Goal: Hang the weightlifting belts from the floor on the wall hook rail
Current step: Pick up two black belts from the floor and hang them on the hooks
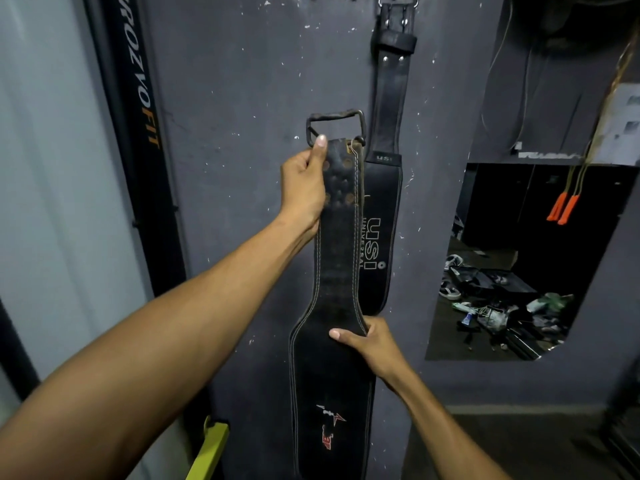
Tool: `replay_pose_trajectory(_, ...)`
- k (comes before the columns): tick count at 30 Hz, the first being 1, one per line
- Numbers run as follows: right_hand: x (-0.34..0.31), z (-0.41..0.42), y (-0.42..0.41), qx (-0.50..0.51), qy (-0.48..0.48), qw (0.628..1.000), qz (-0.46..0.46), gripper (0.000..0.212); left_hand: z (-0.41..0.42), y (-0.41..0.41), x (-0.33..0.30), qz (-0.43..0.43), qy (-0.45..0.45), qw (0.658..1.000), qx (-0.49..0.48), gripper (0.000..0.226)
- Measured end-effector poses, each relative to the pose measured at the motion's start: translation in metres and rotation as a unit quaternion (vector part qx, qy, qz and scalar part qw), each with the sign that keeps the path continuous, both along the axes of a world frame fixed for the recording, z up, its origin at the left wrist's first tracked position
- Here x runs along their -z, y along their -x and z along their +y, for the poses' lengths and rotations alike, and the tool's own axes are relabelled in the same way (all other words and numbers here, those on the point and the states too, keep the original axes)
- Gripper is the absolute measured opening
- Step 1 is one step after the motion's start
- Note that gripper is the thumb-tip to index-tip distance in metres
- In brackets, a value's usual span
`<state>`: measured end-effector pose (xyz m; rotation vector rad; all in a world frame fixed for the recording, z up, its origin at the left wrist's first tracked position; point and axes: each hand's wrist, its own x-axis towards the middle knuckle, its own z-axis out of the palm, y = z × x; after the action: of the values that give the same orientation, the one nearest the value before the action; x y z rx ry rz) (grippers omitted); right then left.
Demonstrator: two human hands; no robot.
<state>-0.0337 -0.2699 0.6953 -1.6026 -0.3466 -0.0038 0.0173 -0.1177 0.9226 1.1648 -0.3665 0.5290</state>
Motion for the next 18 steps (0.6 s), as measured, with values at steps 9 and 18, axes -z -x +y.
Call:
replay_pose_trajectory(9, 0.034, -0.026, -0.022, -0.041, 0.029, 0.998, 0.029, 0.041, -0.011, -0.021, -0.018, -0.016, 0.009, 0.999, -0.045, 0.040)
replay_pose_trajectory(18, -0.160, -0.037, -0.102, 0.075, -0.076, 0.972, -0.210, 0.035, -0.054, -0.056, -0.011, -0.009, 0.003, 0.997, -0.072, 0.037)
